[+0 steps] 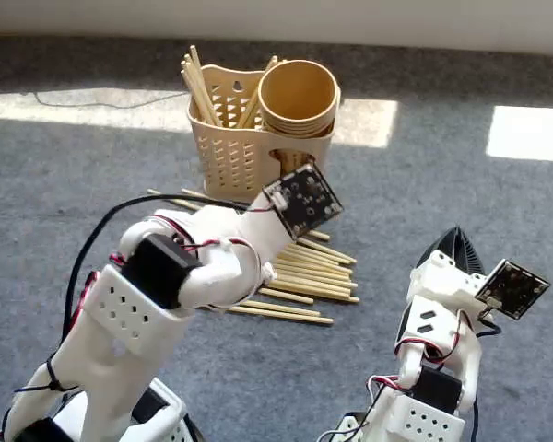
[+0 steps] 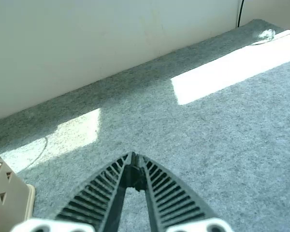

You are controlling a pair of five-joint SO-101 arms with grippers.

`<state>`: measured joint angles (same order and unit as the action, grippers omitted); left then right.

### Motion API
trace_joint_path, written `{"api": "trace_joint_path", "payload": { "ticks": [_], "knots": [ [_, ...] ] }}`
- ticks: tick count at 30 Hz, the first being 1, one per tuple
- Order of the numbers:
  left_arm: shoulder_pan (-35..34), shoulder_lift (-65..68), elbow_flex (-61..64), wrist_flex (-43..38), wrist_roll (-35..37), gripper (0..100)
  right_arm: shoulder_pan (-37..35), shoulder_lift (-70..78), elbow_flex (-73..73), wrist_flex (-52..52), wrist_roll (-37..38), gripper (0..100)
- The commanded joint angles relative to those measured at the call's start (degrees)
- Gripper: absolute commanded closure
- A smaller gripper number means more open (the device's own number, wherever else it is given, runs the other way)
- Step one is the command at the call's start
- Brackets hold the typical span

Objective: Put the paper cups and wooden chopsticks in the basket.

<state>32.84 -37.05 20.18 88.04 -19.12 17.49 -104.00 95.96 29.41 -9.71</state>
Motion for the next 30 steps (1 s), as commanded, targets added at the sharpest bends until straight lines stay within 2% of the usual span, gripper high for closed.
{"api": "trace_joint_path", "payload": {
  "ticks": [1, 8, 13, 22, 30],
  "knots": [
    [3.5, -1.2, 4.5, -0.4, -3.3, 90, -0.3, -0.4, 4.9, -1.5, -0.3, 99.2],
    [4.0, -1.1, 18.2, -9.8, -7.9, 90, -0.4, -0.4, 4.9, -1.5, -0.3, 99.2],
    [3.7, -0.6, 23.3, -14.2, -8.9, 90, -0.5, -0.4, 4.9, -1.5, -0.3, 99.2],
    [3.5, 18.7, 17.7, -14.8, -9.0, 89, -0.4, -0.4, 4.9, -1.5, -0.3, 99.2],
    [3.5, 31.5, 16.0, -22.9, -9.1, 89, -0.3, -0.4, 4.9, -1.5, -0.3, 99.2]
  ]
}}
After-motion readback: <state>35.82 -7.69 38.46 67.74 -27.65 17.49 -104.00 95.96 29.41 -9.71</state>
